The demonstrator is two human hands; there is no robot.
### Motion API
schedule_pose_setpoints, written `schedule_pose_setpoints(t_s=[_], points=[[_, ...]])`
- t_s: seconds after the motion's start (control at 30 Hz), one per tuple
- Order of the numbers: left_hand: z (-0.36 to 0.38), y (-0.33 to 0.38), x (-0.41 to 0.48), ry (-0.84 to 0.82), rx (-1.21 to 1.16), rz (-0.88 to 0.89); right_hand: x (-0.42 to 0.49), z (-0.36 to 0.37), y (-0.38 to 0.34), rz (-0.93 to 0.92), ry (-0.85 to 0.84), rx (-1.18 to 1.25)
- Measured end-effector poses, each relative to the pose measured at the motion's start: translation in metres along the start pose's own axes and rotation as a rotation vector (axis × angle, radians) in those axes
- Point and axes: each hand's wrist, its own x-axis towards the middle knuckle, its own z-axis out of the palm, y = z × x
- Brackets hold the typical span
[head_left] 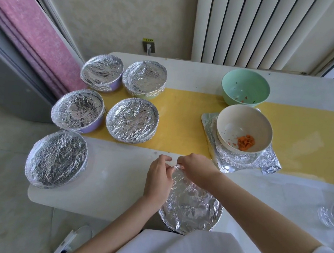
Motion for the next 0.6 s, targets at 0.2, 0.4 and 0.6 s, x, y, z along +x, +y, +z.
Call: schedule_pose_setpoints(t_s=[0.2,0.4,0.6], points=[[0.002,-0.003,0.000,-0.001,-0.031,-0.014,-0.008,-0.004,-0.005,-0.062,-0.014,-0.052],[0.004,-0.004,0.000,-0.033,-0.021,0.001,-0.004,0.002,-0.002,-0.054,-0.008,-0.019],[0.007,-0.006,-0.005,-0.025,0.083,0.046,0.010,0.029,0.025,0.027,0.080,0.266]])
